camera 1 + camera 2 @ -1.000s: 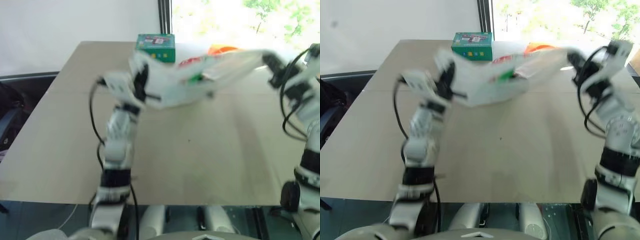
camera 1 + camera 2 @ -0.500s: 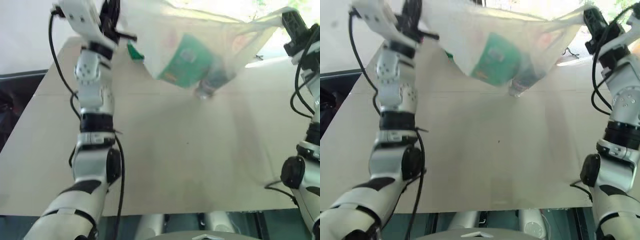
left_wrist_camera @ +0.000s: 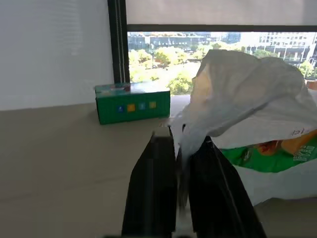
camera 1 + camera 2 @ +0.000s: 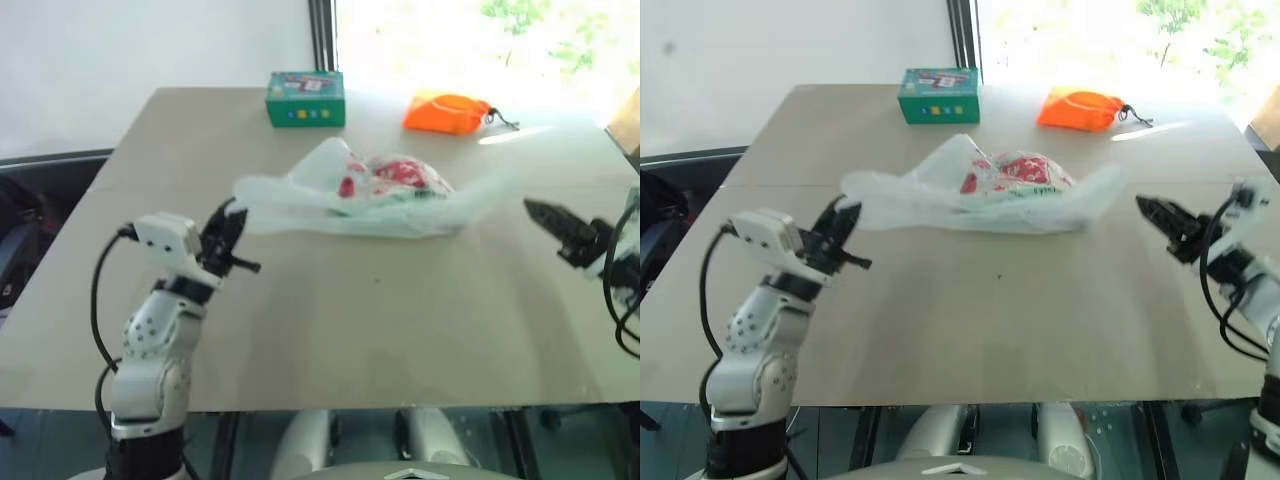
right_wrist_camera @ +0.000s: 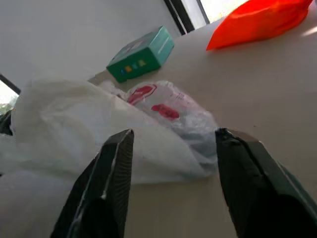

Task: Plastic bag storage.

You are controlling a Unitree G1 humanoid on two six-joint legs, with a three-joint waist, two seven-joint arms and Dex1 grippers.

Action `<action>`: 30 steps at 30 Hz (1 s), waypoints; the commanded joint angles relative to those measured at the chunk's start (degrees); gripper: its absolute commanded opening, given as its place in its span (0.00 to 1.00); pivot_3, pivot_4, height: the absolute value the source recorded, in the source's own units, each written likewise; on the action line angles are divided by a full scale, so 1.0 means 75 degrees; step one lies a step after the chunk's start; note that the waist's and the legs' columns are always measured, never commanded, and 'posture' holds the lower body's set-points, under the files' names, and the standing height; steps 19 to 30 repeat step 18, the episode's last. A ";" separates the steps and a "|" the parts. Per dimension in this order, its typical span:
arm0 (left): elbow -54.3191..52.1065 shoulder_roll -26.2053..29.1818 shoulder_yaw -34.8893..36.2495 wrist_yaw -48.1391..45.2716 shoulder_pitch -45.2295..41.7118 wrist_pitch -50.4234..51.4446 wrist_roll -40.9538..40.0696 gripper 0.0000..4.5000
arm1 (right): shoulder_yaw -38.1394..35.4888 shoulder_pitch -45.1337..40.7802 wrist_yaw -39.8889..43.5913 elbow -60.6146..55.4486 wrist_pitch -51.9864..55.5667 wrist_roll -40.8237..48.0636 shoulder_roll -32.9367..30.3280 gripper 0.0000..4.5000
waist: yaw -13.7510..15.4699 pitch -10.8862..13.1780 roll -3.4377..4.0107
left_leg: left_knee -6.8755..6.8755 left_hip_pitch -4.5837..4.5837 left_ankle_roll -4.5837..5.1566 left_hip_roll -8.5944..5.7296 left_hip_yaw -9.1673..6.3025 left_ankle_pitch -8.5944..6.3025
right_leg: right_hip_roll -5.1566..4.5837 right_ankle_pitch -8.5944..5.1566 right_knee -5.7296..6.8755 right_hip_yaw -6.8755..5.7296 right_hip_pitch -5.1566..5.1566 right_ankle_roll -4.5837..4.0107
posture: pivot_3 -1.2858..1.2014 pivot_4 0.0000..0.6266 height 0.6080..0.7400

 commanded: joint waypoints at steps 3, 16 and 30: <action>-0.0529 -0.0084 -0.0567 -0.0737 0.1661 -0.0786 0.0357 0.71 | 0.0856 0.2046 0.1649 -0.0950 -0.0983 -0.1539 -0.0814 1.00 | 0.0072 -0.0006 -0.0002 | 0.0001 -0.0004 0.0003 0.0000 0.0001 -0.0001 | -0.0008 0.0000 -0.0012 0.0008 0.0004 0.0001 | 0.52 0.24 1.00; 0.0409 0.0170 -0.0849 -0.0742 0.3736 -0.1926 0.2264 0.98 | 0.2277 0.3469 0.2494 0.0259 -0.6522 -0.5091 0.0720 1.00 | 0.0085 -0.0024 -0.0013 | -0.0047 -0.0003 0.0002 0.0022 0.0001 -0.0004 | -0.0017 -0.0001 -0.0060 0.0024 -0.0006 -0.0001 | 0.52 0.24 1.00; 0.0379 0.0145 -0.0896 -0.0712 0.3758 -0.1827 0.2298 0.98 | 0.2297 0.3492 0.2589 0.0398 -0.6697 -0.5139 0.0757 1.00 | 0.0085 -0.0025 -0.0011 | -0.0056 -0.0005 0.0002 0.0017 0.0004 -0.0004 | -0.0031 0.0000 -0.0080 0.0025 -0.0006 0.0000 | 0.52 0.24 1.00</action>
